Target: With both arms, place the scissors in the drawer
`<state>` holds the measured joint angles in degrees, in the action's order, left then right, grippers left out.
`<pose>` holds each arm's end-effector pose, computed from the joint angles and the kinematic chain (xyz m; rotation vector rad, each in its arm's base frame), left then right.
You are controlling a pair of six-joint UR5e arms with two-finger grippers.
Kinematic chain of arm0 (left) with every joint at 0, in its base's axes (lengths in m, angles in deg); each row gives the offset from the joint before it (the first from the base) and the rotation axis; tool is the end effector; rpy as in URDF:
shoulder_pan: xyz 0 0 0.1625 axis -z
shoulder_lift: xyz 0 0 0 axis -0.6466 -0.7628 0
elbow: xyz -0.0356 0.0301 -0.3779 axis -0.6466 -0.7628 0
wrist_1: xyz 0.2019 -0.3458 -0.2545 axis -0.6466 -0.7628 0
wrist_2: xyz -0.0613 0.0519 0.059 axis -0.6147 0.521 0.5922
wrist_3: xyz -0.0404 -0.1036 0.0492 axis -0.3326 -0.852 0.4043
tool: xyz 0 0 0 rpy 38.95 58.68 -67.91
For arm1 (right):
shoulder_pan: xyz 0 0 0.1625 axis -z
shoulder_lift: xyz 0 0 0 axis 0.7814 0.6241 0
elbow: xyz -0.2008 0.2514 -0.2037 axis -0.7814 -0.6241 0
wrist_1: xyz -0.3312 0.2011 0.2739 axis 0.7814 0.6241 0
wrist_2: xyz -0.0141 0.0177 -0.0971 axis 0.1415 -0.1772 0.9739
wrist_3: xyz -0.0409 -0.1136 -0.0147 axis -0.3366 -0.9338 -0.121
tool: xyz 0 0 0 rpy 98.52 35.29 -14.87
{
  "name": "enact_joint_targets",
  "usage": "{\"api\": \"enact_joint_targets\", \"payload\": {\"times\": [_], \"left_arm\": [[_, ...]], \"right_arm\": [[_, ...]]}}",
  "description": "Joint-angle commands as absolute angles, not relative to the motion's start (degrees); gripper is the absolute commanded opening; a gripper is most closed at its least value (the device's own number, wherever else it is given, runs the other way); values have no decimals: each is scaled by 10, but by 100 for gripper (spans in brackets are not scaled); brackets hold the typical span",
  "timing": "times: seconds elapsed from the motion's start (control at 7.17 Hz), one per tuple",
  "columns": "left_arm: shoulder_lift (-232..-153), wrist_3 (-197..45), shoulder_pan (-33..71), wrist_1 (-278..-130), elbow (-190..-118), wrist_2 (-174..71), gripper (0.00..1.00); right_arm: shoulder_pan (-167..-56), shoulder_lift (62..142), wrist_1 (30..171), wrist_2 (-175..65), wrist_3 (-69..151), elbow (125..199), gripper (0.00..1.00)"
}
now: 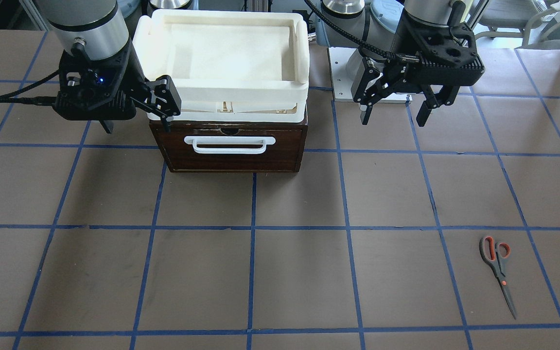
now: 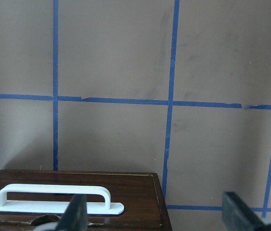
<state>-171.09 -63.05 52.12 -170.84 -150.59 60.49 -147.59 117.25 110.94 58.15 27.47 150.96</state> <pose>-0.1555 -0.5569 0.4776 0.0159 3.1232 -0.3058 0.1953 -0.5711 0.4467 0.0871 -3.1340 0.0099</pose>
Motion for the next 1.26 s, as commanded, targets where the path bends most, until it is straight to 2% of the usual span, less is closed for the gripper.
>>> {"api": "enact_joint_targets", "payload": {"times": [0.0, 1.12], "left_arm": [[-1710, -630, 522, -1708, -1506, 604, 100], [-1703, -637, 512, -1740, -1515, 633, 100]], "right_arm": [[-1475, 1173, 1111, 578, 274, 1510, 100], [-1472, 1172, 1127, 590, 319, 1511, 100]]}}
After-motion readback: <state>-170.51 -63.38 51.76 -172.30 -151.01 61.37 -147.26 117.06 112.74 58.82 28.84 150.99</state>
